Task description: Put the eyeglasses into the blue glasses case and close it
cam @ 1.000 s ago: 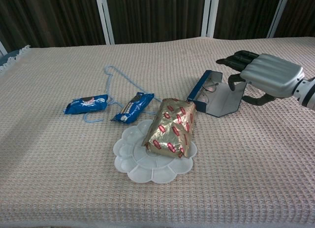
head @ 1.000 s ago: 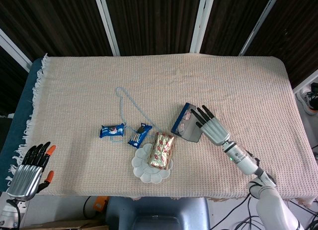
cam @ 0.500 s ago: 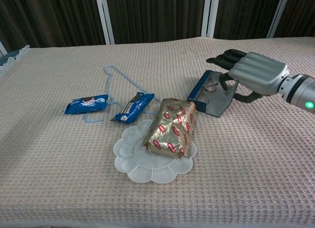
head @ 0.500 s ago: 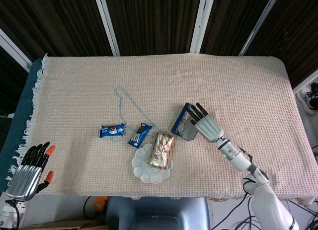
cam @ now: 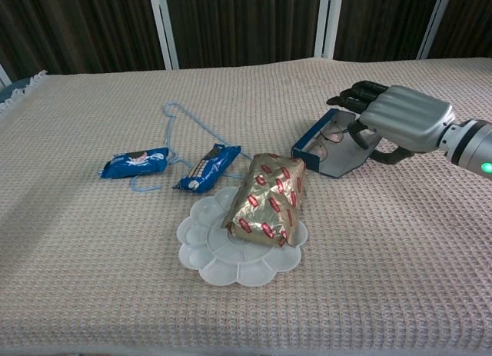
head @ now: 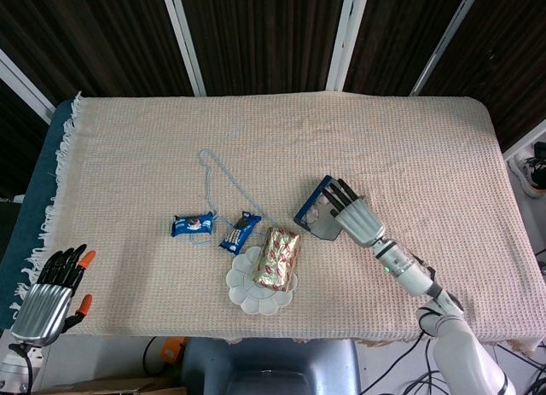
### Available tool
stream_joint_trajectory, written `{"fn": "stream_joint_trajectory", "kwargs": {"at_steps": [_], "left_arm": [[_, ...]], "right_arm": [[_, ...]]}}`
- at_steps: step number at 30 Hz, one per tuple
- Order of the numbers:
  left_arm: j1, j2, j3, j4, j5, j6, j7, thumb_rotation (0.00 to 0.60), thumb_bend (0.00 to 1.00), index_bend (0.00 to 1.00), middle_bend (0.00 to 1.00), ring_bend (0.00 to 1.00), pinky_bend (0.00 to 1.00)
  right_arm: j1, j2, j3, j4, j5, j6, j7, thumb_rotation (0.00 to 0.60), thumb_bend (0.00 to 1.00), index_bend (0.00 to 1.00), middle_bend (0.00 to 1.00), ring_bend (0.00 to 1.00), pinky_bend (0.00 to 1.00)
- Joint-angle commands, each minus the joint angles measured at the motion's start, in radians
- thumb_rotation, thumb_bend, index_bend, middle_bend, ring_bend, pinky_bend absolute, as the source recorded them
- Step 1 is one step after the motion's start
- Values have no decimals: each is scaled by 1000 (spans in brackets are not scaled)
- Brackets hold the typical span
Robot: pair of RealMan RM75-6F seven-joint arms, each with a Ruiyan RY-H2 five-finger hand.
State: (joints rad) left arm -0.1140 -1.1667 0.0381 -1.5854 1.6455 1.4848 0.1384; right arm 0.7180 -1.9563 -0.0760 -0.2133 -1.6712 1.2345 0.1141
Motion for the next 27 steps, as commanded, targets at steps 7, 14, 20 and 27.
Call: {"fn": "stream_joint_trajectory", "kwargs": {"at_steps": [7, 14, 20, 27], "left_arm": [[-2, 5, 3, 1, 5, -2, -13, 600, 415, 0, 0, 0, 94], [-2, 12, 9, 1, 16, 0, -28, 600, 415, 0, 0, 0, 94], [0, 14, 9, 1, 19, 5, -35, 600, 415, 0, 0, 0, 94], [1, 14, 10, 1, 19, 5, -36, 600, 414, 0, 0, 0, 94]], "right_arm": [[-44, 38, -26, -31, -23, 70, 3, 600, 661, 777, 159, 0, 0], [-118, 94, -57, -104, -48, 148, -3, 600, 662, 777, 159, 0, 0], [-180, 163, -89, -198, -77, 226, -9, 600, 662, 777, 159, 0, 0], [-212, 243, -110, -325, -109, 282, -34, 600, 661, 777, 159, 0, 0]]}}
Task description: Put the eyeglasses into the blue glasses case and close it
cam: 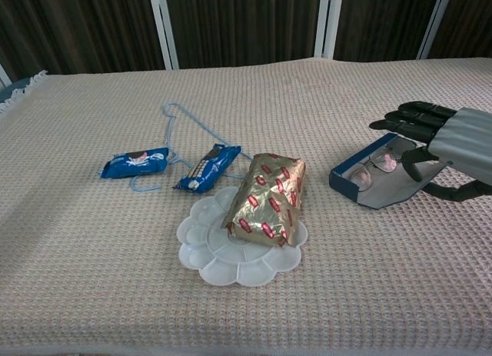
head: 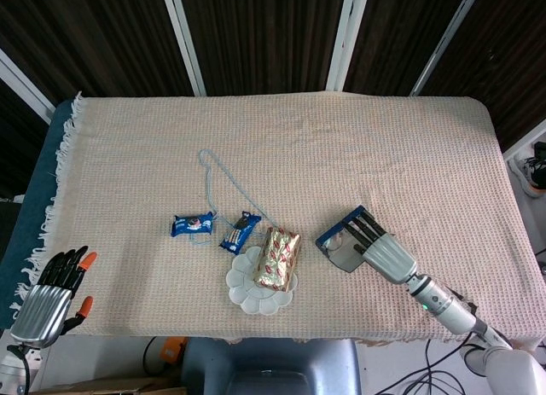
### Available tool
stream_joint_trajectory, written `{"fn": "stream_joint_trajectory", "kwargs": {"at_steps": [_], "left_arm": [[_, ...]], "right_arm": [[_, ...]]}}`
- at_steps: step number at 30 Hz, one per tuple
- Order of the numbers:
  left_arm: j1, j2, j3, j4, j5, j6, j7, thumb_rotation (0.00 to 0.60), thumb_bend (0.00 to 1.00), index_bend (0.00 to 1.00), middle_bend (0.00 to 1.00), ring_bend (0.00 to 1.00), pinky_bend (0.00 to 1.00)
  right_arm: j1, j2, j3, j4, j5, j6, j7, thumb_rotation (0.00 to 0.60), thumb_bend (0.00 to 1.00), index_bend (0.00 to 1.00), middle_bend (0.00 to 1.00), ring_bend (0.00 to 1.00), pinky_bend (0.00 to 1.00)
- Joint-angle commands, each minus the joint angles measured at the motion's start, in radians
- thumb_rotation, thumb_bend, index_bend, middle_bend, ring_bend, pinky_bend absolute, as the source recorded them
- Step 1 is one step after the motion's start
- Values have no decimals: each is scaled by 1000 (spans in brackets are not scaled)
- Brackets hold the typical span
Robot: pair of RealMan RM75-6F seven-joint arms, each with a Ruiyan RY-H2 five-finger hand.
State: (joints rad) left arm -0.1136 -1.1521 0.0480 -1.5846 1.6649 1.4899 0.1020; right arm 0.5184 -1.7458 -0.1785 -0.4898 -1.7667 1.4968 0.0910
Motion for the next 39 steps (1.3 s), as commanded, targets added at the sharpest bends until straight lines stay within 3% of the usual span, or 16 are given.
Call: {"fn": "stream_joint_trajectory", "kwargs": {"at_steps": [1, 16, 39], "left_arm": [[0, 0, 0, 0, 0, -1, 1, 600, 414, 0, 0, 0, 94], [-1, 3, -2, 0, -3, -2, -7, 600, 415, 0, 0, 0, 94], [-3, 3, -2, 0, -7, -10, -4, 600, 413, 0, 0, 0, 94]], "right_arm": [[-12, 39, -6, -64, -15, 21, -12, 600, 662, 777, 159, 0, 0], [57, 107, 75, -281, 18, -72, -40, 600, 662, 777, 159, 0, 0], [158, 119, 179, -408, 123, -320, -108, 600, 662, 764, 159, 0, 0]]}}
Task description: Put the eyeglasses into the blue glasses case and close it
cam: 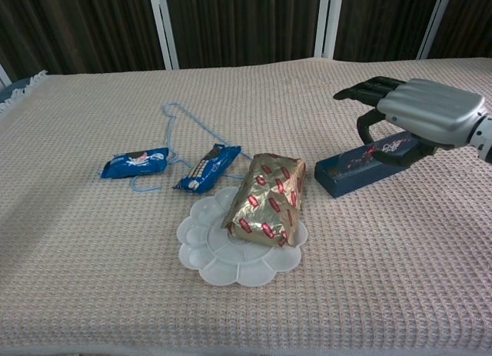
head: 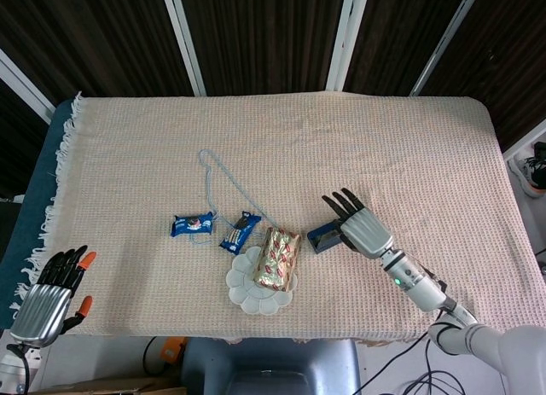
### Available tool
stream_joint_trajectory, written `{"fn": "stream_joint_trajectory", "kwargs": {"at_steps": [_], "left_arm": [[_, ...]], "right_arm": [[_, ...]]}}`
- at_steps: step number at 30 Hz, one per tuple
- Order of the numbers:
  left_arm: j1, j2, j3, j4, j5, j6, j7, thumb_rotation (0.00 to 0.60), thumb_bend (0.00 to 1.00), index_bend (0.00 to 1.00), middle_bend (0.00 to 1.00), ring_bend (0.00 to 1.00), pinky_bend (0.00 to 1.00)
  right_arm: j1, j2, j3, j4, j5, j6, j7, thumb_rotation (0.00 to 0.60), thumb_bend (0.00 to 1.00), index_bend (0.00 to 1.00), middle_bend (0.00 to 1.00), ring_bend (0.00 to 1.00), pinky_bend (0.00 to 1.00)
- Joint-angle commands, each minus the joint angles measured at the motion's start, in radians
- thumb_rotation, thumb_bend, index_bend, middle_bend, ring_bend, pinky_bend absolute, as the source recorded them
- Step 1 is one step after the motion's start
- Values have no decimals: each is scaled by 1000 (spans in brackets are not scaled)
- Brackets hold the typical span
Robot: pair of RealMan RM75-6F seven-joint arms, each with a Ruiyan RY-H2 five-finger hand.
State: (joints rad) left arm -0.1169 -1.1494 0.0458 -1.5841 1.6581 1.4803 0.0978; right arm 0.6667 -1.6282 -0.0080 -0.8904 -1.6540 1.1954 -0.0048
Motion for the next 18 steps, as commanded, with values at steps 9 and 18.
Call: {"fn": "stream_joint_trajectory", "kwargs": {"at_steps": [9, 18], "left_arm": [[0, 0, 2, -1, 1, -2, 3, 600, 413, 0, 0, 0, 94], [0, 1, 3, -3, 1, -3, 2, 600, 415, 0, 0, 0, 94]], "right_arm": [[36, -4, 32, -20, 48, -96, -67, 600, 661, 711, 158, 0, 0], [52, -22, 62, -3, 92, -144, -124, 600, 662, 368, 72, 0, 0]]}}
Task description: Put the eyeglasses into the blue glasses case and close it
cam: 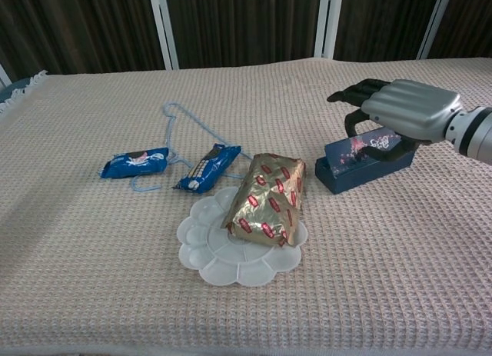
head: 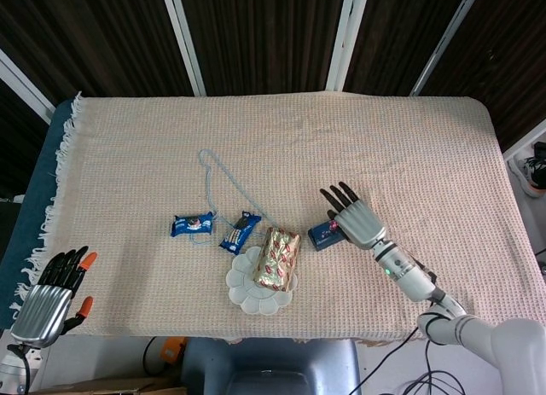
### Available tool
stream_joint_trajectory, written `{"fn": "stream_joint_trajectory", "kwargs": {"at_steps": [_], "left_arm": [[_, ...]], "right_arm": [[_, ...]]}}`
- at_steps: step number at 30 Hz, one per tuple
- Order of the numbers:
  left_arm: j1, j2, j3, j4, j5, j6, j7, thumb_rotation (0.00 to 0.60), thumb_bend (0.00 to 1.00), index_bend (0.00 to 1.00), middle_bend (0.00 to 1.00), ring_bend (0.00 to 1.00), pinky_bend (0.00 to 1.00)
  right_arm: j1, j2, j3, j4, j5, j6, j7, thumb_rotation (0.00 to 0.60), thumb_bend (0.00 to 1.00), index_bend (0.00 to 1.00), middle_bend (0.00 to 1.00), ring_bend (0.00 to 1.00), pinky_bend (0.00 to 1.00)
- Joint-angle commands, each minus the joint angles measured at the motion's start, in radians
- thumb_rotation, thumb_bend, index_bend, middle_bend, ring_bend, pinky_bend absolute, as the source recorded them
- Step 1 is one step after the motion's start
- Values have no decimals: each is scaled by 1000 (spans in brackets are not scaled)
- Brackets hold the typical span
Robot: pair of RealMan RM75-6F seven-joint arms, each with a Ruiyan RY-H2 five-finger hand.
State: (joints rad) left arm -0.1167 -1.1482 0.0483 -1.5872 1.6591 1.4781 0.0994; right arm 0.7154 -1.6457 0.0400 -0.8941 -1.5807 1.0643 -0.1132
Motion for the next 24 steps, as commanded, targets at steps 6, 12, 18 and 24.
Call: {"fn": "stream_joint_trajectory", "kwargs": {"at_steps": [6, 12, 18, 24], "left_arm": [[0, 1, 2, -1, 3, -1, 0, 600, 415, 0, 0, 0, 94], [2, 2, 2, 0, 6, 6, -6, 600, 415, 0, 0, 0, 93], [2, 3, 3, 0, 10, 9, -9, 600, 415, 0, 0, 0, 94], [4, 4, 3, 1, 13, 14, -13, 600, 416, 0, 0, 0, 94]], "right_arm": [[8, -10, 45, -12, 59, -26, -66, 600, 503, 244, 38, 0, 0], [-6, 5, 50, -44, 51, 29, -90, 600, 369, 237, 36, 0, 0], [-45, 55, 37, -124, 35, 94, -63, 600, 327, 261, 35, 0, 0], [-72, 99, 20, -175, 20, 127, -57, 600, 327, 300, 33, 0, 0]]}}
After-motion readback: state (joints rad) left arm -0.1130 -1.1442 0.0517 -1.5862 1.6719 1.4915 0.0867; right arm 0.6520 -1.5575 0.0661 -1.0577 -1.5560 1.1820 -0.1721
